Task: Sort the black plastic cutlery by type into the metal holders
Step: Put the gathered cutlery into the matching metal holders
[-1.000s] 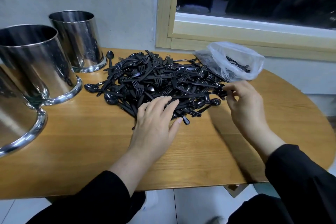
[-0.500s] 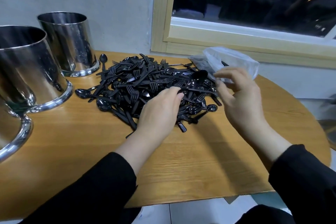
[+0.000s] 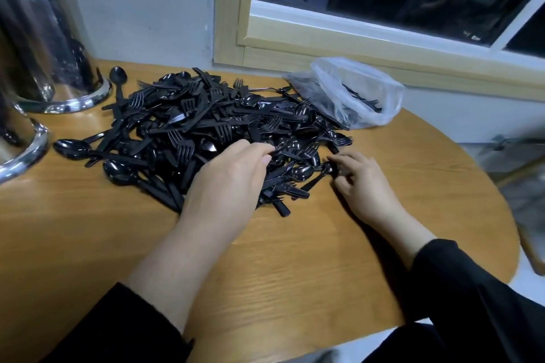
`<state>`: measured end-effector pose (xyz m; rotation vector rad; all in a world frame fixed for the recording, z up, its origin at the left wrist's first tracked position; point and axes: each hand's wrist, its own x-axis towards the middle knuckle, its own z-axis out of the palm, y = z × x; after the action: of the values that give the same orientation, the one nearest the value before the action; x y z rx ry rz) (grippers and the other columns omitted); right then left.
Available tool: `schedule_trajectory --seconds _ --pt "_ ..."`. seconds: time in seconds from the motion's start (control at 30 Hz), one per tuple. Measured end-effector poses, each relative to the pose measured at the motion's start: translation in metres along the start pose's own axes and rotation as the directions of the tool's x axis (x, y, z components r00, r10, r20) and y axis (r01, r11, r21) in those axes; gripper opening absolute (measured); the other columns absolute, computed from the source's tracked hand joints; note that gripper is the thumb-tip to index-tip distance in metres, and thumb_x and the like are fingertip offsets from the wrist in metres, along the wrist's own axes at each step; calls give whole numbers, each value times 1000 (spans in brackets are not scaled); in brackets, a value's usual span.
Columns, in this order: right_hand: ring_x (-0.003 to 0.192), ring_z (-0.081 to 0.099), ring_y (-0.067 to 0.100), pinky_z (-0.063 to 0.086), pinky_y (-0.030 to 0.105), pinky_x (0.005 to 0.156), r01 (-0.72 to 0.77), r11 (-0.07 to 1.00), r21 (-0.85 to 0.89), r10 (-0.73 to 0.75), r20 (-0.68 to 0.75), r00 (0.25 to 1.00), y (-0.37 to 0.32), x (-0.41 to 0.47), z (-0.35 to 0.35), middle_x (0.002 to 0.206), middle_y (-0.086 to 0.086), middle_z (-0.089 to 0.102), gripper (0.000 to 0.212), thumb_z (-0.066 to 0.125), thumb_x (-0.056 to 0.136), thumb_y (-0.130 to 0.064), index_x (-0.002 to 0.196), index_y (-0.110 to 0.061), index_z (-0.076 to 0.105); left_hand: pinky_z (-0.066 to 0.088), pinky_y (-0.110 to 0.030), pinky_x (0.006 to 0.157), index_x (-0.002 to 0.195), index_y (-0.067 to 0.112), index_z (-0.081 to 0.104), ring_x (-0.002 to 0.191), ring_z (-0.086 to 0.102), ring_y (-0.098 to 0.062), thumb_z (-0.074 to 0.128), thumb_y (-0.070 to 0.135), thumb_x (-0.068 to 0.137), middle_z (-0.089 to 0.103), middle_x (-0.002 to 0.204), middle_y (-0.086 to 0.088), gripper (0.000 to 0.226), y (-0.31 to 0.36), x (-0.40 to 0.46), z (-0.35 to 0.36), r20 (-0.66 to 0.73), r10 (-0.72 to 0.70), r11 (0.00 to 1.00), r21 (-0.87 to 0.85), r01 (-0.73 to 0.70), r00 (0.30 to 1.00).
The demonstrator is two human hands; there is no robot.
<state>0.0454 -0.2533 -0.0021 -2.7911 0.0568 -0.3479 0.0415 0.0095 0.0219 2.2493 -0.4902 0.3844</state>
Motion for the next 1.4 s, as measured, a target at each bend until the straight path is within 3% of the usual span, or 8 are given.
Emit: schedule_trajectory --seconds 0.2,0.43,0.57,0.73,1.03,1.17,1.3,1.4 --pt "98 52 28 44 47 94 45 999 -22 -47 -77 996 6 -1 6 117 5 64 40 63 86 -6 125 -16 69 42 -11 80 130 24 67 98 52 0 46 28 107 61 105 16 31 2 0 0 -16 -40 998 -44 39 999" --pt "88 53 31 49 46 78 105 988 -109 -127 -215 968 6 -7 -4 102 2 65 15 70 92 -21 107 -19 72 38 -2 84 122 19 71 99 52 3 52 22 106 62 103 18 25 3 1 0 -65 -63 995 -77 58 996" --pt "88 60 27 45 33 76 260 961 -97 -277 -280 919 -4 -15 -36 99 5 66 23 64 94 -3 112 -12 74 45 -8 84 117 21 73 91 60 1 53 21 105 63 94 23 24 4 1 -4 -102 -102 986 -141 87 990" --pt "82 53 0 38 10 77 445 895 -8 -427 -303 852 -34 -16 -66 95 -5 65 22 64 96 -11 117 -9 72 57 -31 89 116 29 74 91 68 3 54 23 102 73 97 16 25 10 0 -5 -35 -160 949 -280 144 987" --pt "81 50 1 34 2 78 360 927 109 -297 -374 878 -55 -3 -65 91 -7 61 31 68 94 -9 125 -9 68 49 -6 80 122 29 72 92 66 8 54 20 105 73 99 19 27 14 -2 -7 56 -130 938 -318 141 990" --pt "85 56 0 36 2 76 297 929 220 -210 -349 913 -70 -1 -57 90 -9 67 21 67 96 -17 116 -14 72 47 -6 72 124 27 70 79 66 5 50 16 107 72 87 11 29 15 -3 -8 113 -106 927 -348 139 988" --pt "68 54 2 39 12 63 217 898 382 -95 -313 945 -81 0 -53 74 -9 64 7 71 93 -26 97 -21 70 40 -1 83 131 30 67 101 57 11 56 29 104 62 105 26 29 15 -3 -10 152 -56 960 -262 95 987" --pt "72 57 3 43 19 65 126 890 438 -13 -251 968 -75 1 -46 79 -8 66 15 69 93 -38 102 -26 70 44 -13 74 128 29 66 86 58 3 51 32 106 60 95 25 27 11 -1 -14 77 -53 990 -129 63 996"
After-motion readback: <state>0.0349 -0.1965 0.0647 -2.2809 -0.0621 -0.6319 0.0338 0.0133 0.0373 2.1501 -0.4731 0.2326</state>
